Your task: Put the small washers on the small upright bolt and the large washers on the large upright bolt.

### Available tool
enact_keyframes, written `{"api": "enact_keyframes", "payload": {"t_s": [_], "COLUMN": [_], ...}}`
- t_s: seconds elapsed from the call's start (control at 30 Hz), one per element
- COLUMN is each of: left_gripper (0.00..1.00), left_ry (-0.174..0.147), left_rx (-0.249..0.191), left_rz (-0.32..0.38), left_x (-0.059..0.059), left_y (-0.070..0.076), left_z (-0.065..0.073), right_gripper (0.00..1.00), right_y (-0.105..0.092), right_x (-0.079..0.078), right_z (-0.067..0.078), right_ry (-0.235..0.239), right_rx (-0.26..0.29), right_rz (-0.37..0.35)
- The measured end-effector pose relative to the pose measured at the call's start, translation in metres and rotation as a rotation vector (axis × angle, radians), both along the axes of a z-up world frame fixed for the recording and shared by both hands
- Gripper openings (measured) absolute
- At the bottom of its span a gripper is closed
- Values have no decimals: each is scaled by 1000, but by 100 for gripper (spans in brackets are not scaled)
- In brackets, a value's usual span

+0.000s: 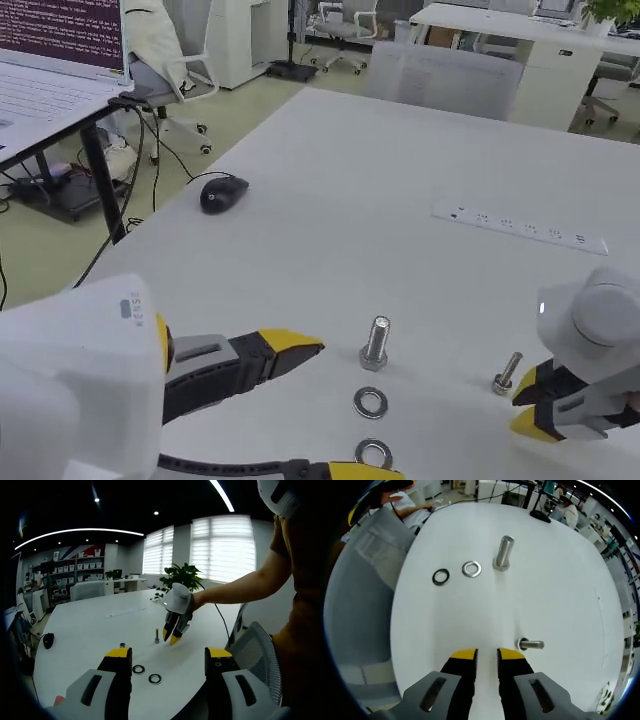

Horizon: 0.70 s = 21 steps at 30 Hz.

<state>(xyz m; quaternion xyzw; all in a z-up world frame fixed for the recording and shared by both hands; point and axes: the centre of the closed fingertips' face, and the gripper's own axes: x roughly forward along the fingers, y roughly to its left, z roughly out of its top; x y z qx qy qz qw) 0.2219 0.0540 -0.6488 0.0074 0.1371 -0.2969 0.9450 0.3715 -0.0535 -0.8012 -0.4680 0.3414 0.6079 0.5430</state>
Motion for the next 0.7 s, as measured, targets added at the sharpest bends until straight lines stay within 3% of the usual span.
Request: {"api": "enact_keyframes", "payload": {"t_s": [0.37, 0.7], "left_gripper": [58, 58], "left_ry": [-15, -17], "left_rx": [-4, -4], "left_rz": [17, 31], "left_x": [-3, -4], "left_y": [4, 8], "left_z": [4, 5], "right_gripper": [17, 18], "right_y": [42, 78], "right_x": [-45, -74], "right_z": [3, -5], "right_ry": [35, 62], "right_rx": [36, 35], "right_rz": [137, 242]}}
